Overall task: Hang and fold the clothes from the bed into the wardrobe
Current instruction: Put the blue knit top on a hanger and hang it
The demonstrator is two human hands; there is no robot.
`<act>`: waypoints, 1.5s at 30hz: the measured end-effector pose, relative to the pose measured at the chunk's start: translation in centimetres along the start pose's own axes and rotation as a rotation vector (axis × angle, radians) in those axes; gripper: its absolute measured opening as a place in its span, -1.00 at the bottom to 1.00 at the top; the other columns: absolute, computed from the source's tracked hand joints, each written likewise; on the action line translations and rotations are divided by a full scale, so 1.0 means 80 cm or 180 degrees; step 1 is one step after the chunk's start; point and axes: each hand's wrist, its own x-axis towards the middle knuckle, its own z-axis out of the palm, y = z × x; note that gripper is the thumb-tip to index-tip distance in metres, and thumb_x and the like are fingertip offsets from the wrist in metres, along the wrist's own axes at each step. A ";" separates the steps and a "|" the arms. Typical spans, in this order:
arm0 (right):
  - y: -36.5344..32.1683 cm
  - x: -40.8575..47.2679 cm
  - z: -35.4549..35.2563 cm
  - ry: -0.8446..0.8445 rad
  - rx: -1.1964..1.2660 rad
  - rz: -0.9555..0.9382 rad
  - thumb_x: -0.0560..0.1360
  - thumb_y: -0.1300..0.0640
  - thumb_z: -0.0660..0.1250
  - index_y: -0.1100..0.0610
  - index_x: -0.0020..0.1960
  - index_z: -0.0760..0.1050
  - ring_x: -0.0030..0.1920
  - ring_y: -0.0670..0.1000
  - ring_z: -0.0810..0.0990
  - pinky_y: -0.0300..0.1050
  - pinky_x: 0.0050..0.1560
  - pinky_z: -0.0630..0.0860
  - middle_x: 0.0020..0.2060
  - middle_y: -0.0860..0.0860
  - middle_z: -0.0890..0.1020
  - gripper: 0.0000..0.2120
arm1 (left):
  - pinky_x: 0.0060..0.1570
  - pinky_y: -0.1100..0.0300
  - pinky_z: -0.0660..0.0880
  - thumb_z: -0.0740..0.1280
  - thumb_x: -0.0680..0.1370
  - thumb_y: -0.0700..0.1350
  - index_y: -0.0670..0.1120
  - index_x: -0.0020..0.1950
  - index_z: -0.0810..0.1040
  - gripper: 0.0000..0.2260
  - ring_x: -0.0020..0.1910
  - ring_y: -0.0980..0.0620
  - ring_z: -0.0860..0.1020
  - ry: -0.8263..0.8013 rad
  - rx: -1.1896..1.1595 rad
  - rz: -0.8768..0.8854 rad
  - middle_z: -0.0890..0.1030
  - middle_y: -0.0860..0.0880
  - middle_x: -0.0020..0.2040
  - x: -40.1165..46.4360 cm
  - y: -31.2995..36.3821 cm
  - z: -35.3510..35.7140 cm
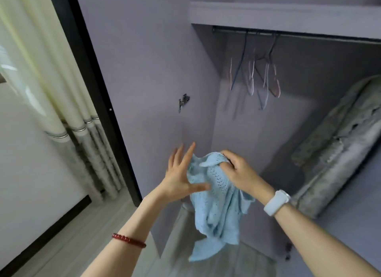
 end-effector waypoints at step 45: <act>0.209 0.316 -0.275 0.2070 0.0883 0.1317 0.53 0.35 0.15 0.28 0.00 0.57 -0.50 -0.01 0.47 -0.12 -0.23 0.59 -0.22 0.08 0.52 -0.78 | -0.52 0.35 0.15 0.17 0.62 -0.12 -0.12 -0.29 0.29 -0.72 -0.42 0.08 0.18 0.1375 -0.1179 -0.0412 0.21 0.00 -0.40 0.342 0.093 0.053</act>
